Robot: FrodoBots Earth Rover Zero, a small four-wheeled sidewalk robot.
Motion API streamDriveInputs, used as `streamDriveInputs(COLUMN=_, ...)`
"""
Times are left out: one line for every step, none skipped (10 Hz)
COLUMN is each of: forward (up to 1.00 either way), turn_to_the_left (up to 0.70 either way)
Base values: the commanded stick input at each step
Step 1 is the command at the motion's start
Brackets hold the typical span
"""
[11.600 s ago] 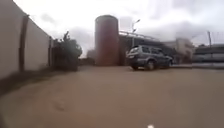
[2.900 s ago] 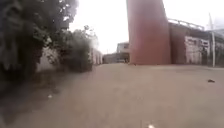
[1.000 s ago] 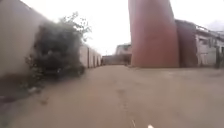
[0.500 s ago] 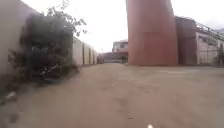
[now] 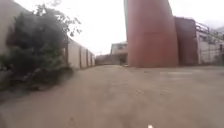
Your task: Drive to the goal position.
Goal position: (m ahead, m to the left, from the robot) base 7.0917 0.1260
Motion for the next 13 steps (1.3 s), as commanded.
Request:
streamDriveInputs(forward=1.0, turn_to_the_left=0.0)
streamDriveInputs(forward=1.0, turn_to_the_left=0.0)
streamDriveInputs(forward=1.0, turn_to_the_left=0.0)
streamDriveInputs(forward=1.0, turn_to_the_left=0.0)
streamDriveInputs(forward=1.0, turn_to_the_left=0.0)
streamDriveInputs(forward=1.0, turn_to_the_left=0.0)
streamDriveInputs(forward=1.0, turn_to_the_left=0.0)
streamDriveInputs(forward=1.0, turn_to_the_left=0.0)
streamDriveInputs(forward=1.0, turn_to_the_left=0.0)
streamDriveInputs(forward=1.0, turn_to_the_left=0.0)
streamDriveInputs(forward=1.0, turn_to_the_left=0.0)
streamDriveInputs(forward=1.0, turn_to_the_left=0.0)
streamDriveInputs(forward=1.0, turn_to_the_left=0.0)
